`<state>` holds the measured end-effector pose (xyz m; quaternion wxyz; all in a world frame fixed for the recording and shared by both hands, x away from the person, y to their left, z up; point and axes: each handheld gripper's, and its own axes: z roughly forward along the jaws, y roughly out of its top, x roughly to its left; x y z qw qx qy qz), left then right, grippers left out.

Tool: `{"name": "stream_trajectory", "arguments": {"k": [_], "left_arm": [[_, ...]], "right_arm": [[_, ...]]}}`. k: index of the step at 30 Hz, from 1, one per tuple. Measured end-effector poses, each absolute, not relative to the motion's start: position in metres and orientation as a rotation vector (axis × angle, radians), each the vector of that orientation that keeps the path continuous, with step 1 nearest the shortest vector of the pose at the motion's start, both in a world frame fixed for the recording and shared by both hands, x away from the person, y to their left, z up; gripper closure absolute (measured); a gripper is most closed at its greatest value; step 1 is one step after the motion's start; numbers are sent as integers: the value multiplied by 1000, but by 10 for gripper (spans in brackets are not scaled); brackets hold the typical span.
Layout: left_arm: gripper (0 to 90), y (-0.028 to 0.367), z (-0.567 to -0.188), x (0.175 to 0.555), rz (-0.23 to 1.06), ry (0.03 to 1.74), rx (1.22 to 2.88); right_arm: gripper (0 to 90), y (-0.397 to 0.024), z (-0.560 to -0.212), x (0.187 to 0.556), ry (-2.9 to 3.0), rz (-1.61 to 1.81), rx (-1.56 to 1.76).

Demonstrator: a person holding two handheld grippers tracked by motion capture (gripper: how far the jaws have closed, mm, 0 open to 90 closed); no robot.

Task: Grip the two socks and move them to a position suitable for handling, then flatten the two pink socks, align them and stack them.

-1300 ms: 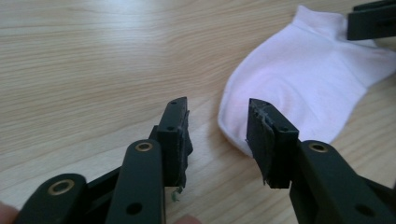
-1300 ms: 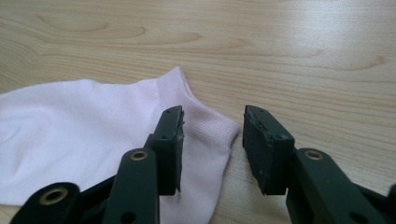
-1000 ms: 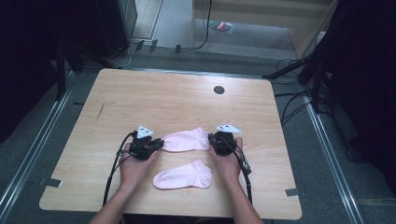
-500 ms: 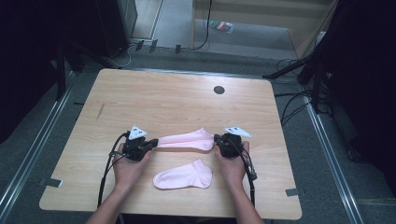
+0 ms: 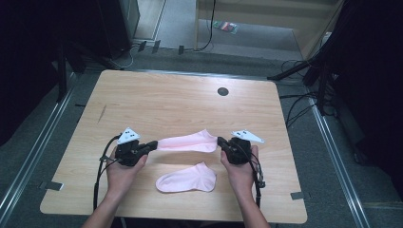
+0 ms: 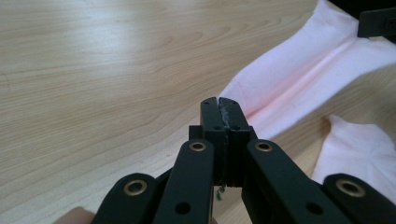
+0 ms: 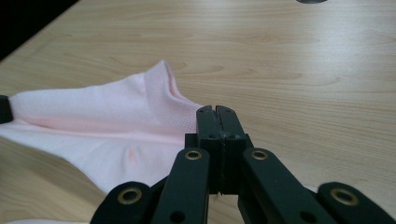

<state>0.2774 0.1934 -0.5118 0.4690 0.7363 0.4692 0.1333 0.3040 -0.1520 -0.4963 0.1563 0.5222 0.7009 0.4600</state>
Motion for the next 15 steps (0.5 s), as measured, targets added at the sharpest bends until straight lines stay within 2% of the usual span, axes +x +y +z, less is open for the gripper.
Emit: {"name": "stream_trajectory", "arguments": {"k": [8, 15], "left_arm": [[900, 192, -497, 259, 308, 1094, 1791], [900, 187, -499, 243, 282, 1090, 1793]], "right_arm": [[900, -146, -481, 284, 2033, 1357, 1433], [900, -154, -482, 271, 2035, 1361, 1427]]}}
